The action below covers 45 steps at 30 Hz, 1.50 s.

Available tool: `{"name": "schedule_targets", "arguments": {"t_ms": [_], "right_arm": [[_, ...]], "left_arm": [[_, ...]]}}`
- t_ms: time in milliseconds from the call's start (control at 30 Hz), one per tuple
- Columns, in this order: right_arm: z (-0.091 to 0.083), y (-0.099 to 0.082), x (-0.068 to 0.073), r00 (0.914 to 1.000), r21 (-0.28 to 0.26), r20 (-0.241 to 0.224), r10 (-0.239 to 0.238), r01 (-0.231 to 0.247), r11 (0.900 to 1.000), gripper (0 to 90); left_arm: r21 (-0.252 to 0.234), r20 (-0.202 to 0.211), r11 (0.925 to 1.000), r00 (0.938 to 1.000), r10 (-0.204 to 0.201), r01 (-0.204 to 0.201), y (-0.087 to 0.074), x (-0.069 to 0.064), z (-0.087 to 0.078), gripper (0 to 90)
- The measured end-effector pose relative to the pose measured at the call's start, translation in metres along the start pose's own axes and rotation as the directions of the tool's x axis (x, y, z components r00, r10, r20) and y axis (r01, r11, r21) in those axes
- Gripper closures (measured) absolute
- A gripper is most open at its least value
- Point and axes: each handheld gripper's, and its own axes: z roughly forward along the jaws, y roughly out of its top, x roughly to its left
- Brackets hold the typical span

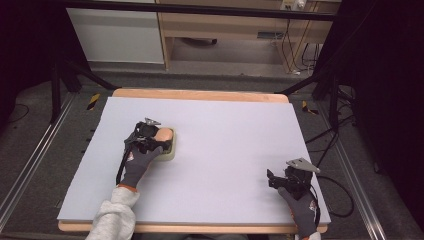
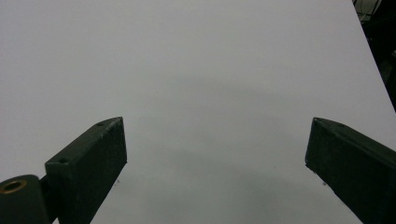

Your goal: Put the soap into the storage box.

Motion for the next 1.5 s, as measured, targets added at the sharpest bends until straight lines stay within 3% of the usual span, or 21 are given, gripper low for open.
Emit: {"name": "schedule_targets", "arguments": {"t_ms": [500, 600, 967, 1400, 1500], "right_arm": [[-0.001, 0.000, 0.000, 1.0000, -0.001, -0.001, 0.000, 0.000, 1.0000, 5.8], [-0.001, 0.000, 0.000, 1.0000, 0.000, 0.000, -0.001, 0.001, 1.0000, 5.8], [-0.001, 0.000, 0.000, 1.0000, -0.005, 0.005, 0.005, -0.005, 1.0000, 5.8], [-0.001, -0.002, -0.006, 0.9990, 0.005, 0.033, 0.030, -0.030, 0.9995, 5.6], [-0.001, -0.003, -0.009, 0.9983, 0.012, 0.045, 0.039, -0.039, 0.9991, 5.6]], "left_arm": [[0.017, 0.003, 0.9998, 0.9999, -0.011, 0.011, -0.004, -0.002, 0.007, 31.6], [0.006, 0.010, 0.9999, 0.9998, -0.016, 0.016, -0.003, -0.002, 0.003, 27.6], [-0.063, 0.031, 0.9978, 0.9993, -0.019, 0.021, -0.012, 0.007, -0.029, 22.7], [-0.128, 0.070, 0.9905, 0.9966, -0.042, 0.051, -0.049, 0.020, -0.061, 22.9], [-0.134, 0.059, 0.9904, 0.9979, -0.026, 0.034, -0.061, 0.019, -0.065, 23.0]]}}
